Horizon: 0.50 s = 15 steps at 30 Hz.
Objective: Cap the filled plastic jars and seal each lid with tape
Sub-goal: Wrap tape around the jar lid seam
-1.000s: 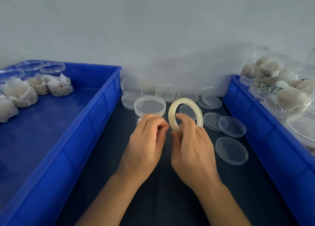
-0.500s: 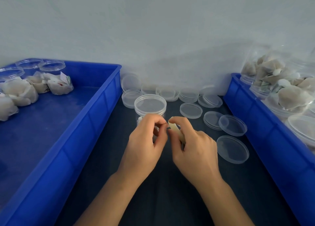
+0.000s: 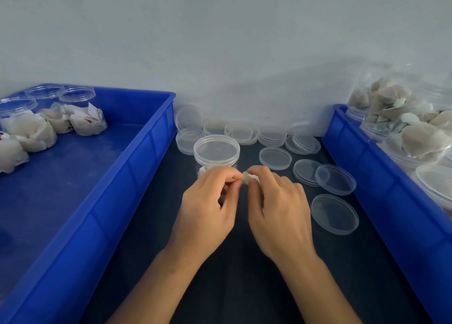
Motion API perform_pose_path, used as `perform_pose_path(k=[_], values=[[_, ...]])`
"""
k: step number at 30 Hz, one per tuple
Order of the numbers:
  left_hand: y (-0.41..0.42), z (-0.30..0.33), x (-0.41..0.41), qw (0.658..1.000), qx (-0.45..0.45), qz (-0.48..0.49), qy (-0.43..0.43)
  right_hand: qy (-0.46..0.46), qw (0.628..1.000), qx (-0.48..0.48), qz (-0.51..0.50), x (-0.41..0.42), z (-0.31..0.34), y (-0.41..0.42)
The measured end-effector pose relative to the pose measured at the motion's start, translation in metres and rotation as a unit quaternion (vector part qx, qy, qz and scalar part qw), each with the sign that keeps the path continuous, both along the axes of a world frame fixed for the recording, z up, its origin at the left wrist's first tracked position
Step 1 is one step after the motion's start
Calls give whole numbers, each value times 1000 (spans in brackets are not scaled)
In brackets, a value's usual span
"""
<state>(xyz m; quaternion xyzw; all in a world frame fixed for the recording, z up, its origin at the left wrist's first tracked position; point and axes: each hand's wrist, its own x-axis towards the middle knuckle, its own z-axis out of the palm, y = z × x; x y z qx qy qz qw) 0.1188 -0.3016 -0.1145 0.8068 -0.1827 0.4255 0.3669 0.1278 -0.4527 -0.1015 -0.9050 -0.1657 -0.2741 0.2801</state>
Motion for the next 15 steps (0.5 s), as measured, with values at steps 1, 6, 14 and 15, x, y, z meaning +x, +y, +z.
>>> perform_pose_path(k=[1,6,14,15], values=[[-1,0,-1,1000,-1,-1,-1,4,1000,-10,-15,0,1,1],[-6,-2,-2,999,-27,-3,18,37,996,-38,-78,1,2,8],[-3,-1,0,998,-46,-2,47,116,992,-40,-22,-1,3,5],[-3,0,0,998,-44,8,42,106,993,-49,-2,-1,4,3]])
